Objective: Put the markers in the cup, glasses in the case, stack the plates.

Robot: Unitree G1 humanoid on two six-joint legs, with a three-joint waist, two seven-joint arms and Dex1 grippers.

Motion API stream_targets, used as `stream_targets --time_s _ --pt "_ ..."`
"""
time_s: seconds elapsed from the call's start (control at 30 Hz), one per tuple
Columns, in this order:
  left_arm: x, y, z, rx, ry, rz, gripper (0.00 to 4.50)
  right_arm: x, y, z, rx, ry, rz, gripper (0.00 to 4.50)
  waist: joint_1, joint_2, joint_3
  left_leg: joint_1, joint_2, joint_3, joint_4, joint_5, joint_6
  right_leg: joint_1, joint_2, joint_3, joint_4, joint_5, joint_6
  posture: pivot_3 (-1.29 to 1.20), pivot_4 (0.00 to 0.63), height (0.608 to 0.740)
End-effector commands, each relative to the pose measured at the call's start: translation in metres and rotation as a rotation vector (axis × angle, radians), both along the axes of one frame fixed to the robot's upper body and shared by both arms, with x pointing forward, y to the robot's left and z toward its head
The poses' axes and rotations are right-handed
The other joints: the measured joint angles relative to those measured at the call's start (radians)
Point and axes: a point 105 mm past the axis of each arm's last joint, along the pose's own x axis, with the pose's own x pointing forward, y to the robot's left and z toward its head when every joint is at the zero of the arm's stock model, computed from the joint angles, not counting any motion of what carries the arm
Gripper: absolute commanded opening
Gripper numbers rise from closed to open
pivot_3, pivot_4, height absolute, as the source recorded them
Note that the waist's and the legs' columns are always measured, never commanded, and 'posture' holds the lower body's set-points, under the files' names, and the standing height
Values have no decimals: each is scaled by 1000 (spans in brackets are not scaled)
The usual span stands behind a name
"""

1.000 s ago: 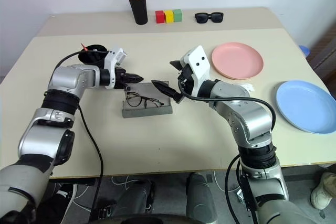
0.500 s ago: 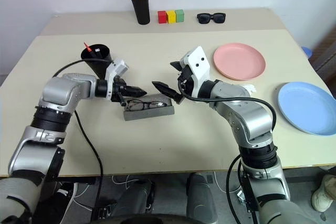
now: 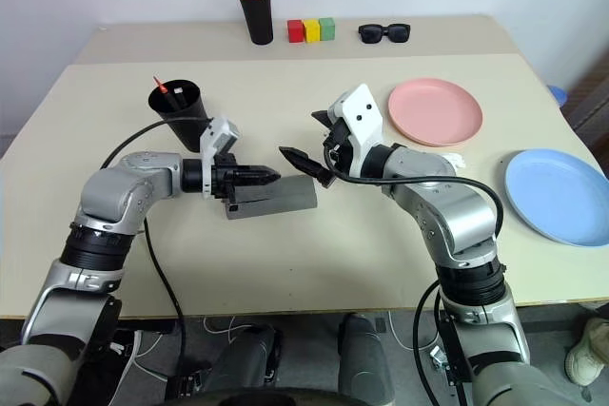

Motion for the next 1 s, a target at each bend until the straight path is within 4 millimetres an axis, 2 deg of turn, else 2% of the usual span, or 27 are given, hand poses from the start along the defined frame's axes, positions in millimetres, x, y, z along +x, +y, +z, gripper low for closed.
stream_targets --time_s 0.03,0.07,0.13,0.17,0.3,0.33,0.37,0.5,0.57,0.6,0.7,0.77,0.9,1.0 --pt "7 9 44 -145 -126 14 555 9 -30 11 -40 -86 -130 4500 0 0 0 0 0 0 0 0 0 0 0 0 0 0 0 0 150 740" --pt "8 11 51 -166 -158 12 850 10 -40 8 -86 -86 -159 4500 2 0 0 0 0 0 0 0 0 0 0 0 0 0 0 0 150 740" --pt "6 15 66 -231 -218 -13 1851 3 -58 0 -110 -19 -153 4500 5 0 0 0 0 0 0 0 0 1 0 0 -1 0 0 0 150 740" --pt "4 16 69 -241 -231 -30 2270 -1 -68 -2 -112 11 -152 4500 4 0 0 0 0 0 0 0 0 1 0 0 -1 0 0 0 150 740" --pt "-9 20 73 -237 -268 -147 4427 -6 -128 -7 -151 99 -331 4500 1 0 0 0 0 1 0 0 0 1 -1 0 -2 0 0 0 150 740" --pt "-10 21 72 -227 -264 -168 4427 -9 -139 -7 -163 102 -360 4500 1 0 0 0 0 2 0 0 1 1 -1 0 -2 0 0 0 150 740" --pt "-12 22 71 -217 -258 -198 4427 -11 -163 -7 -190 113 -448 4500 0 0 0 0 0 2 0 -1 1 1 0 0 -1 0 0 0 150 740" --pt "-13 19 71 -206 -288 -249 4427 -21 -225 -13 -320 164 -679 4500 4 1 0 1 0 2 1 -1 1 2 0 0 -1 0 0 0 150 740" --pt "-13 17 70 -189 -337 -265 4427 -24 -245 -19 -363 202 -749 4500 3 0 0 1 0 2 2 -1 2 3 -1 0 -2 0 0 0 150 740" --pt "-15 16 69 -203 -297 -287 4427 -25 -252 -22 -397 211 -775 4500 2 0 0 1 0 3 2 -1 2 3 -1 0 -2 0 0 0 150 740" --pt "-16 14 69 -217 -283 -302 4427 -34 -285 -51 -472 367 -928 4500 -1 1 -1 1 0 3 1 -1 2 3 0 0 -1 0 0 0 150 740" --pt "-17 14 68 -216 -278 -303 4427 -39 -294 -64 -471 452 -979 4500 -1 1 -1 1 0 3 1 -1 2 3 0 1 -1 0 0 0 150 740" --pt "-19 18 68 -215 -281 -295 4427 -41 -290 -81 -447 537 -963 4500 -2 1 -1 1 0 3 1 -1 2 3 0 1 -1 0 0 0 150 740" --pt "-20 21 68 -212 -276 -286 4500 -41 -296 -89 -411 573 -997 3709 0 1 -1 1 0 3 1 -1 2 3 0 1 -1 0 0 0 150 740"
